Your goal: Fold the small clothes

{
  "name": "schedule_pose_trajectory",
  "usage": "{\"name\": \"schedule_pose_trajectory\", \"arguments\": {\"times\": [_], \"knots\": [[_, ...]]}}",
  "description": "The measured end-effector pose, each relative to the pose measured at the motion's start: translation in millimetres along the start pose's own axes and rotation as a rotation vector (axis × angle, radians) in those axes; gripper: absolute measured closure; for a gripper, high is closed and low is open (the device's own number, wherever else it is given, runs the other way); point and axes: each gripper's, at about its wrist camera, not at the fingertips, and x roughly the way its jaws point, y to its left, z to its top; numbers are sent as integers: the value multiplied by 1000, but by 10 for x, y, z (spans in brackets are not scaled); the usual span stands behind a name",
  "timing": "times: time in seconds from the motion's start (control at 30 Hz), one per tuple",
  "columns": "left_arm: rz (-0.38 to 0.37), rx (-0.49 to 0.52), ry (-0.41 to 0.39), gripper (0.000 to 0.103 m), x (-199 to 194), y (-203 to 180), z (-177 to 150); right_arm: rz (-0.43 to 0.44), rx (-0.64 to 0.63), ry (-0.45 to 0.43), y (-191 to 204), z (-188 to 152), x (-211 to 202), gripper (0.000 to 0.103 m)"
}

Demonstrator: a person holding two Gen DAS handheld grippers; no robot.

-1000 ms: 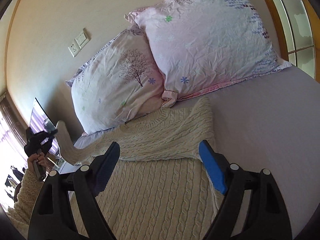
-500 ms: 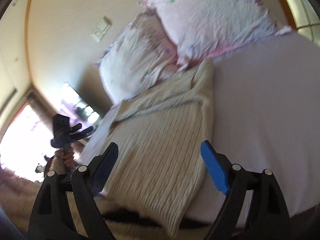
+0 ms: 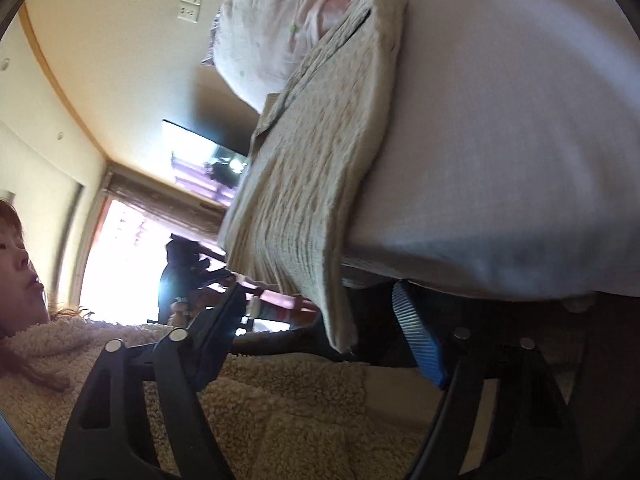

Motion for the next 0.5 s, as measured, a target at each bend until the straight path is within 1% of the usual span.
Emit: {"name": "schedule_pose_trajectory", "arguments": {"times": [0.03, 0.07, 0.1, 0.13, 0.17, 0.27, 0.3, 0.33, 0.4, 0.47, 0.5], "knots": [[-17, -13, -5, 34, 42, 5, 18, 21, -8, 5, 15, -4, 70, 58], [-59, -45, -18, 41, 92, 29, 52, 32, -14, 12, 27, -3, 122, 70], [-88, -68, -23, 62, 122, 34, 72, 28, -25, 16, 39, -6, 161, 93], [-112, -94, -22, 91, 136, 45, 84, 24, -47, 11, 90, -6, 184, 95], [-122, -115, -16, 96, 163, 50, 91, 35, -68, 3, 155, -2, 183, 95], [-146, -107, -35, 96, 81, -59, 108, 75, -149, -44, 448, 144, 100, 95], [-163, -90, -51, 96, 45, -151, 176, 81, -184, -63, 561, 214, 52, 95], [-178, -65, -68, 96, -22, -234, 253, 79, -243, -87, 740, 353, 5, 95], [-170, 18, -115, 96, -162, -470, 532, 66, -333, -134, 979, 620, -60, 95], [-135, 97, -173, 96, -242, -680, 930, 41, -402, -202, 1204, 1036, -111, 95], [-116, 120, -210, 96, -253, -753, 1172, 11, -422, -249, 1307, 1344, -82, 95]]}}
